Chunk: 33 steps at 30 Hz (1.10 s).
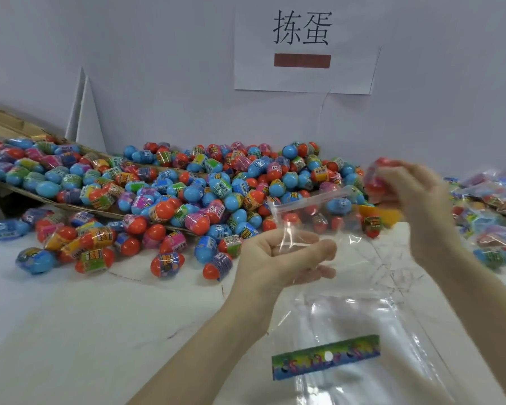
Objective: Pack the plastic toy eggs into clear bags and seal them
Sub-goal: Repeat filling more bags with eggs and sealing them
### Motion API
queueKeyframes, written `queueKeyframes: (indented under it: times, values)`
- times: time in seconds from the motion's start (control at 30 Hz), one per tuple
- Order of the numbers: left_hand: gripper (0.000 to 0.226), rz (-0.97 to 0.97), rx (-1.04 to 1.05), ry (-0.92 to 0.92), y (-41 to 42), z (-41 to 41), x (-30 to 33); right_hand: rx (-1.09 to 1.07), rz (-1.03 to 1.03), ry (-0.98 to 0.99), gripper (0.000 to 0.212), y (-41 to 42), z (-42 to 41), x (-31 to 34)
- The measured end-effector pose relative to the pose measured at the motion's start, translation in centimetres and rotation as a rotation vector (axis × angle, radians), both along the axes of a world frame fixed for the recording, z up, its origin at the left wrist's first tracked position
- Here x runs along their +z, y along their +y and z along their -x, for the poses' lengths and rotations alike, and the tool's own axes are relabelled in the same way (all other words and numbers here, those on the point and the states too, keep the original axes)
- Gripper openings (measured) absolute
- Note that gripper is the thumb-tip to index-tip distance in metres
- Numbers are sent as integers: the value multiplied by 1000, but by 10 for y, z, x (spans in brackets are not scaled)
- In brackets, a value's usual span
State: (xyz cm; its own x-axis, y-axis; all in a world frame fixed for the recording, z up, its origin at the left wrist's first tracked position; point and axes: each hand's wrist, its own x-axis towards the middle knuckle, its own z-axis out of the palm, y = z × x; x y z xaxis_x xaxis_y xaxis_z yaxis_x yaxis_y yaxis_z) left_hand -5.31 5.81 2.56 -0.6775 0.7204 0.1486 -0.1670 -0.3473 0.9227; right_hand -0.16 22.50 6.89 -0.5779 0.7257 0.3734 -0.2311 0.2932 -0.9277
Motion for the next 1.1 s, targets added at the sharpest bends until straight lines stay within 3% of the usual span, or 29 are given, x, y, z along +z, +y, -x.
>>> queueKeyframes:
  times: [0.07,0.2,0.23,0.4,0.6,0.77,1.1]
  values:
    - [23,23,64,32,2,-1,-1,-10,-17,80,14,-1,-25,12]
    - [23,42,158,93,4,-6,-2,228,-280,96,6,-33,-48,15]
    - [23,42,173,114,4,-7,-2,231,-356,78,14,-39,-50,14]
    - [16,56,202,240,6,-12,-4,-27,-843,-144,30,-53,-45,-1]
    - [18,79,256,423,5,-16,-6,-64,-908,-218,35,-56,-45,-7]
    - [28,96,260,478,5,-15,-6,61,-811,-197,25,-56,-49,-6]
    - [24,91,285,537,4,-16,-2,166,-709,-242,30,-57,-48,-10]
